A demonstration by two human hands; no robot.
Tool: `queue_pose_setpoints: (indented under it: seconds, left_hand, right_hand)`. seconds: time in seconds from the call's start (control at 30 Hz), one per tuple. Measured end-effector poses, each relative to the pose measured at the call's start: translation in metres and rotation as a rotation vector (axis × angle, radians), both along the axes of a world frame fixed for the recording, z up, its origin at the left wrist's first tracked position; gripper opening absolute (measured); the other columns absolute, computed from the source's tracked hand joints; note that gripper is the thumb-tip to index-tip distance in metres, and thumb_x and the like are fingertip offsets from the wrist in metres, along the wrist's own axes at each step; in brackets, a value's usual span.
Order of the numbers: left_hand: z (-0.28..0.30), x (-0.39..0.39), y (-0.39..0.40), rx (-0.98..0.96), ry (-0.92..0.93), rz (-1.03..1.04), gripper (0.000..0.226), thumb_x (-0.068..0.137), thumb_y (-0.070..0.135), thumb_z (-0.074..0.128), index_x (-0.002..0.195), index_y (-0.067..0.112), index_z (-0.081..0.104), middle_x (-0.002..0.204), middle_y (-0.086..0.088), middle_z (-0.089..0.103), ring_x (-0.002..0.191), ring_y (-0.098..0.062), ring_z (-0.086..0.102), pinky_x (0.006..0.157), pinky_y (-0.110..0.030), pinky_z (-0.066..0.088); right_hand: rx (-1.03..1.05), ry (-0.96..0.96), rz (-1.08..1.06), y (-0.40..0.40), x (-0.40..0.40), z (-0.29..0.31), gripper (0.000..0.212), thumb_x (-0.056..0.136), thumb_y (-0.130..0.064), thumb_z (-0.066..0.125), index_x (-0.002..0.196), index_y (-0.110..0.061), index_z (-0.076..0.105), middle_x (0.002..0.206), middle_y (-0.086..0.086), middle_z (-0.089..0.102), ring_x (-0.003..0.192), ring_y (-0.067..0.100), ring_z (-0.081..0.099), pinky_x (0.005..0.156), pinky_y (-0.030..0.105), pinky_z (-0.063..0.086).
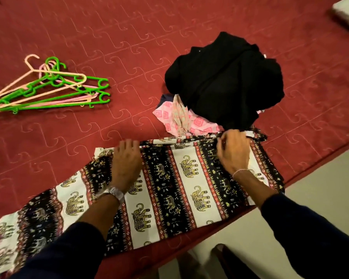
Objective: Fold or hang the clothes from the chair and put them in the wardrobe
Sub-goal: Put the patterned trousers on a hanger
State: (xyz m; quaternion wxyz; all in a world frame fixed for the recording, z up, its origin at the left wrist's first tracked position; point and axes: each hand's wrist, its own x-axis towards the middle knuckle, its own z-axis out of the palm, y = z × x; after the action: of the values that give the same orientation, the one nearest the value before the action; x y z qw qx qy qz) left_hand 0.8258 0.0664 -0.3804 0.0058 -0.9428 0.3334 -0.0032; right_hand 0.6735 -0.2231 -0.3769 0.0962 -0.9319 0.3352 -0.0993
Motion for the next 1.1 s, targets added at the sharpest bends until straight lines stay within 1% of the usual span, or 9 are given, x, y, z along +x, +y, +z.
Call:
queue_pose_setpoints:
  seconds: [0.1,0.2,0.3,0.43,0.5,0.67,0.77,0.9,1.1]
  left_hand:
    - [-0.007,-0.027,-0.025,0.011,0.149,-0.093,0.030,0.089,0.011,0.061,0.118,0.006,0.057,0.113,-0.016,0.061,0.102,-0.030,0.056,0.089,-0.046,0.050]
    - [-0.013,-0.041,-0.038,0.065,0.276,-0.094,0.049,0.097,0.037,0.053,0.139,0.013,0.045,0.139,-0.014,0.051,0.125,-0.034,0.049,0.103,-0.054,0.043]
    - [-0.018,-0.041,-0.035,0.112,0.339,-0.062,0.070,0.098,0.055,0.042,0.154,0.016,0.026,0.160,-0.012,0.029,0.145,-0.036,0.029,0.116,-0.060,0.027]
    - [-0.026,-0.031,-0.014,0.042,0.361,-0.088,0.078,0.100,0.060,0.034,0.159,0.013,0.014,0.167,-0.009,0.010,0.154,-0.028,0.008,0.125,-0.051,0.006]
    - [-0.028,-0.027,0.000,0.005,0.349,-0.072,0.072,0.103,0.054,0.033,0.158,0.011,0.017,0.166,-0.010,0.014,0.154,-0.028,0.011,0.126,-0.046,0.007]
    - [-0.028,-0.014,0.042,-0.008,0.230,-0.009,0.057,0.106,0.037,0.025,0.149,0.002,0.037,0.154,-0.019,0.040,0.144,-0.033,0.036,0.121,-0.047,0.028]
    - [-0.025,-0.008,0.069,-0.059,0.163,0.039,0.049,0.105,0.028,0.032,0.140,-0.004,0.048,0.144,-0.025,0.050,0.134,-0.038,0.047,0.115,-0.049,0.037]
    - [-0.022,-0.001,0.096,-0.132,0.103,0.105,0.040,0.102,0.016,0.049,0.137,-0.004,0.051,0.139,-0.022,0.053,0.129,-0.036,0.049,0.111,-0.047,0.041]
    - [-0.026,-0.001,0.137,-0.169,0.091,0.196,0.041,0.098,0.017,0.051,0.135,-0.002,0.052,0.135,-0.021,0.055,0.123,-0.035,0.052,0.106,-0.046,0.045]
  right_hand:
    - [0.220,0.083,0.381,0.041,0.009,-0.015,0.017,0.099,-0.033,0.054,0.103,-0.016,0.056,0.099,0.002,0.058,0.090,0.016,0.051,0.082,0.038,0.053]
    - [0.217,0.216,0.592,0.064,0.023,-0.029,0.030,0.100,-0.036,0.049,0.125,-0.019,0.054,0.120,0.002,0.054,0.106,0.017,0.050,0.093,0.040,0.050]
    - [0.128,0.256,0.588,0.076,0.034,-0.033,0.038,0.099,-0.039,0.047,0.132,-0.021,0.051,0.133,0.005,0.048,0.119,0.022,0.048,0.101,0.047,0.046]
    - [0.056,0.226,0.428,0.087,0.045,-0.031,0.050,0.093,-0.040,0.054,0.137,-0.018,0.045,0.147,0.015,0.042,0.136,0.031,0.041,0.110,0.053,0.038]
    - [0.043,0.199,0.439,0.096,0.051,-0.030,0.048,0.097,-0.041,0.052,0.137,-0.016,0.046,0.146,0.014,0.045,0.134,0.030,0.042,0.112,0.050,0.037]
    - [0.100,0.091,0.595,0.132,0.088,-0.028,0.041,0.101,-0.035,0.051,0.134,-0.012,0.053,0.132,0.009,0.056,0.122,0.026,0.051,0.107,0.043,0.043]
    - [0.184,0.015,0.679,0.171,0.124,-0.030,0.035,0.100,-0.032,0.056,0.126,-0.008,0.060,0.122,0.014,0.062,0.111,0.030,0.058,0.094,0.047,0.052]
    - [0.389,0.038,0.651,0.226,0.172,-0.025,0.033,0.099,-0.036,0.055,0.122,-0.014,0.063,0.118,0.009,0.061,0.110,0.027,0.054,0.093,0.043,0.046]
    - [0.554,0.252,0.481,0.277,0.215,-0.031,0.041,0.090,-0.056,0.061,0.077,-0.017,0.070,0.082,0.001,0.069,0.085,0.024,0.063,0.086,0.039,0.050]
